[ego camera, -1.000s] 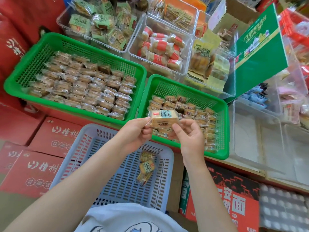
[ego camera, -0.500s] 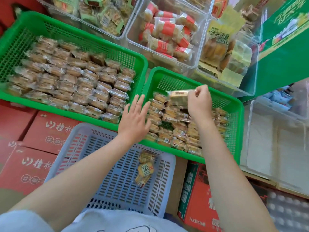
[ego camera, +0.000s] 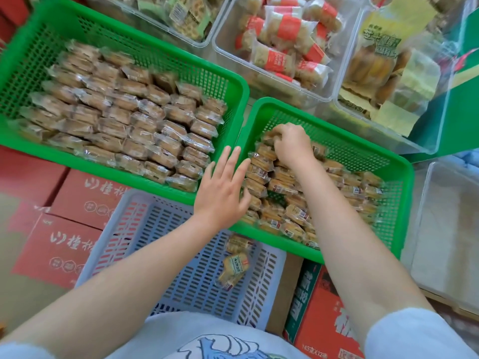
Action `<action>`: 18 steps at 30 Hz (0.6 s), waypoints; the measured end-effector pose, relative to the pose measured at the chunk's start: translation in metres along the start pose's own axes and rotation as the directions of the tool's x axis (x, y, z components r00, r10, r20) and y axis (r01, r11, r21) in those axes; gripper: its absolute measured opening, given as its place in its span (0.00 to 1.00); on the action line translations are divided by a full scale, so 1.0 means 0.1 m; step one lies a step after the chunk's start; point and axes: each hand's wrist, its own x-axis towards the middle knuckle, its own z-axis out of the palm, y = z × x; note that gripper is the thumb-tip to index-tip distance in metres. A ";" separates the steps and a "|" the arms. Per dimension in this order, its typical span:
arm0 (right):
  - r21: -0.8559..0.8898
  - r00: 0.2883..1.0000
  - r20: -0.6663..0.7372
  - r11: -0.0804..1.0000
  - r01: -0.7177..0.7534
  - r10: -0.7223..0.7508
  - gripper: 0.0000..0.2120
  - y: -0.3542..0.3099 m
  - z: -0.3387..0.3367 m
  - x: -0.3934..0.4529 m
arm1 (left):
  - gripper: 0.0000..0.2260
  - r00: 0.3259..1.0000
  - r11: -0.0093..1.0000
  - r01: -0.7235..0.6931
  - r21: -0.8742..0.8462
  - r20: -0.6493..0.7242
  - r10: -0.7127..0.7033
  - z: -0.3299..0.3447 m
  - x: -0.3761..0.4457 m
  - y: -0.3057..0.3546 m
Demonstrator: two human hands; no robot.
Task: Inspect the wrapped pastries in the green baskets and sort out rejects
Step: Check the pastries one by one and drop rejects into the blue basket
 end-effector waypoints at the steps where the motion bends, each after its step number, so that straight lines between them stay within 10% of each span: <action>1: -0.037 0.999 -0.046 0.999 0.018 -0.020 0.16 0.00 -0.03 0.00 | 0.30 1.000 1.000 -0.002 0.006 -0.003 0.002 0.00 0.00 0.00; 18: -0.193 0.989 -0.089 0.976 0.103 -0.122 0.14 -0.11 0.22 -0.19 | 0.30 0.999 1.000 0.009 0.013 0.048 -0.009 -0.03 -0.01 0.01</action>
